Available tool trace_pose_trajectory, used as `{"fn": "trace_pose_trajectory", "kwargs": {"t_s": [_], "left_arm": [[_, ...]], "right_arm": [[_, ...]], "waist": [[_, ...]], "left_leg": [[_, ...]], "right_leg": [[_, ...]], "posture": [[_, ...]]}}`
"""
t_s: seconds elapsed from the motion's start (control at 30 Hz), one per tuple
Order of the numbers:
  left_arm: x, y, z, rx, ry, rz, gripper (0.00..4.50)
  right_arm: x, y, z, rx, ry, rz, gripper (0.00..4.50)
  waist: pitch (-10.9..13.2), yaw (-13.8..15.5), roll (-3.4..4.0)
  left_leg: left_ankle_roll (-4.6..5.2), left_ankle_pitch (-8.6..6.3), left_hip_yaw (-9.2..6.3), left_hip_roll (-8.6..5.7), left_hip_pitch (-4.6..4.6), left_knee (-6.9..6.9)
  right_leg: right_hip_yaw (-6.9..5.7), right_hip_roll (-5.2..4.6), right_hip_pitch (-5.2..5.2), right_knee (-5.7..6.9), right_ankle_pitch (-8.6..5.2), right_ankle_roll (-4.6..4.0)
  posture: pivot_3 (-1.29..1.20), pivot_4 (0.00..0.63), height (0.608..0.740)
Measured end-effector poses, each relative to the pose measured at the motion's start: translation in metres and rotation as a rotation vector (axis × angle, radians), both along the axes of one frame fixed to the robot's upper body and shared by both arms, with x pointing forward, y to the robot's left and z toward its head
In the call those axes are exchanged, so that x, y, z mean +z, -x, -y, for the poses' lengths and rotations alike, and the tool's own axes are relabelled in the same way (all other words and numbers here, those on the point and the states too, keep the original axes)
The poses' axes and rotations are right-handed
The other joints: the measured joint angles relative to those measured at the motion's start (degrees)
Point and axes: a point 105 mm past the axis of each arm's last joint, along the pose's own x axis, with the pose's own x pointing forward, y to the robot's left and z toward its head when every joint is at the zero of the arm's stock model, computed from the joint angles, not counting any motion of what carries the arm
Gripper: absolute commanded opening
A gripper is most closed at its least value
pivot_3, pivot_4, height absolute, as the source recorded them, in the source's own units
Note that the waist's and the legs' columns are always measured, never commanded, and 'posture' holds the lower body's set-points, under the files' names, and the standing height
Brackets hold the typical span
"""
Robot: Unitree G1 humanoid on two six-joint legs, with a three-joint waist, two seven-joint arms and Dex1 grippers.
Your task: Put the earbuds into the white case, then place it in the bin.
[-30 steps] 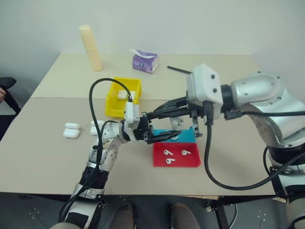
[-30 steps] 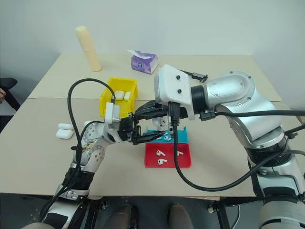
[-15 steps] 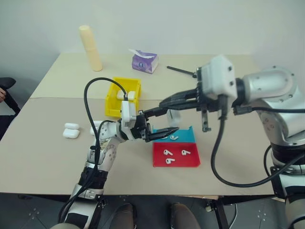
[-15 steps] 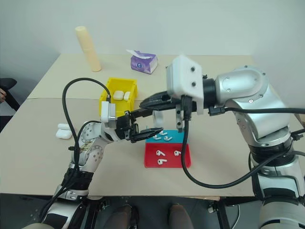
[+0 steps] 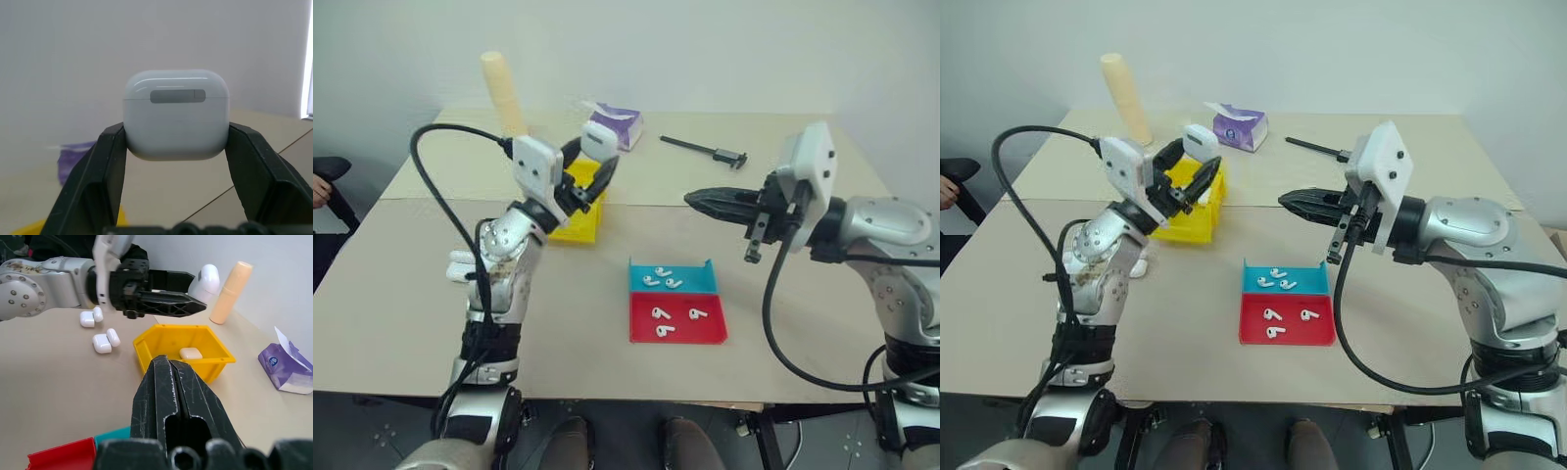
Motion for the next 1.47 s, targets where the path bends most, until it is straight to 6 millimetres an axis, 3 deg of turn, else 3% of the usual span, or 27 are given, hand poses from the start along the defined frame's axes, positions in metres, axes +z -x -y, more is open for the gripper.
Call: {"fn": "trace_pose_trajectory", "kwargs": {"t_s": [0.1, 0.23, 0.4, 0.6, 0.67, 0.83, 1.0, 1.2, 1.33, 1.47], "left_arm": [[-0.026, -0.022, -0.018, 0.144, -0.052, -0.097, 2.75], [-0.05, -0.042, -0.026, 0.242, -0.104, -0.191, 2.75], [-0.056, -0.052, -0.021, 0.28, -0.099, -0.249, 4.36], [-0.052, -0.051, -0.018, 0.285, -0.108, -0.217, 4.44], [-0.046, -0.042, -0.012, 0.212, -0.093, -0.162, 4.44], [-0.036, 0.005, 0.001, -0.157, 0.05, -0.157, 4.44], [-0.037, 0.055, -0.024, -0.3, -0.132, -0.163, 4.44], [-0.058, 0.111, -0.06, -0.425, -0.381, -0.354, 4.44], [-0.068, 0.142, -0.07, -0.498, -0.424, -0.451, 4.44], [-0.058, 0.159, -0.071, -0.523, -0.43, -0.439, 4.44]], "right_arm": [[-0.001, -0.001, 0.0, -0.005, 0.009, -0.001, 0.03], [-0.005, -0.004, -0.003, -0.007, 0.028, -0.012, 0.03], [-0.008, -0.007, -0.002, -0.023, 0.04, -0.014, 0.0], [-0.012, -0.008, 0.001, -0.042, 0.057, -0.019, 0.0], [-0.013, -0.008, 0.001, -0.043, 0.067, -0.021, 0.0], [-0.032, -0.003, 0.011, -0.032, 0.167, -0.052, 0.0], [-0.05, 0.005, 0.035, 0.024, 0.287, -0.001, 0.0], [-0.068, 0.01, 0.068, 0.1, 0.457, 0.055, 0.0], [-0.074, 0.01, 0.089, 0.1, 0.547, 0.047, 0.0], [-0.078, 0.009, 0.096, 0.109, 0.565, 0.04, 0.0]], "waist": [[0.0, -0.04, 0.0], [0.01, 0.24, -0.02], [0.01, 0.66, -0.02], [0.01, 0.57, -0.02], [0.01, 0.5, -0.01], [0.01, 0.48, -0.01], [0.0, -0.07, 0.0], [0.0, -0.64, 0.0], [0.01, -0.65, 0.01], [0.01, -0.55, 0.01]], "left_leg": [[0.0, 0.0, 0.03, 0.0, -0.01, 0.0], [-0.01, 0.0, 0.17, -0.01, -0.11, 0.0], [-0.01, 0.0, 0.3, -0.02, -0.16, 0.01], [-0.05, 0.03, 0.3, -0.01, -0.13, 0.01], [-0.07, 0.04, 0.32, -0.01, -0.13, 0.0], [-0.12, 0.07, 0.33, 0.02, -0.13, 0.01], [-0.12, 0.07, 0.31, 0.02, 0.13, 0.0], [-0.1, 0.05, 0.3, 0.04, 0.27, -0.09], [-0.1, 0.05, 0.33, 0.07, 0.3, -0.09], [-0.11, 0.06, 0.34, 0.07, 0.41, -0.09]], "right_leg": [[-0.01, 0.0, 0.0, -0.01, 0.0, 0.0], [-0.11, 0.0, -0.05, -0.07, 0.0, 0.0], [-0.14, -0.02, -0.05, -0.09, 0.0, 0.0], [-0.13, -0.01, -0.05, -0.03, 0.0, -0.01], [-0.11, -0.02, -0.06, -0.04, 0.0, -0.01], [-0.11, -0.03, -0.07, -0.03, 0.0, -0.01], [-0.06, -0.01, 0.12, 0.01, 0.0, -0.01], [0.0, -0.03, 0.13, 0.0, -0.05, -0.03], [0.0, -0.03, 0.12, 0.01, -0.06, -0.05], [0.0, -0.03, 0.19, 0.03, -0.06, -0.06]], "posture": [[0.0, 0.15, 0.74], [0.0, 0.15, 0.74], [0.0, 0.15, 0.74], [0.0, 0.15, 0.74], [0.0, 0.15, 0.74], [0.0, 0.15, 0.74], [0.0, 0.15, 0.74], [0.0, 0.15, 0.74], [0.0, 0.15, 0.74], [0.0, 0.15, 0.74]]}}
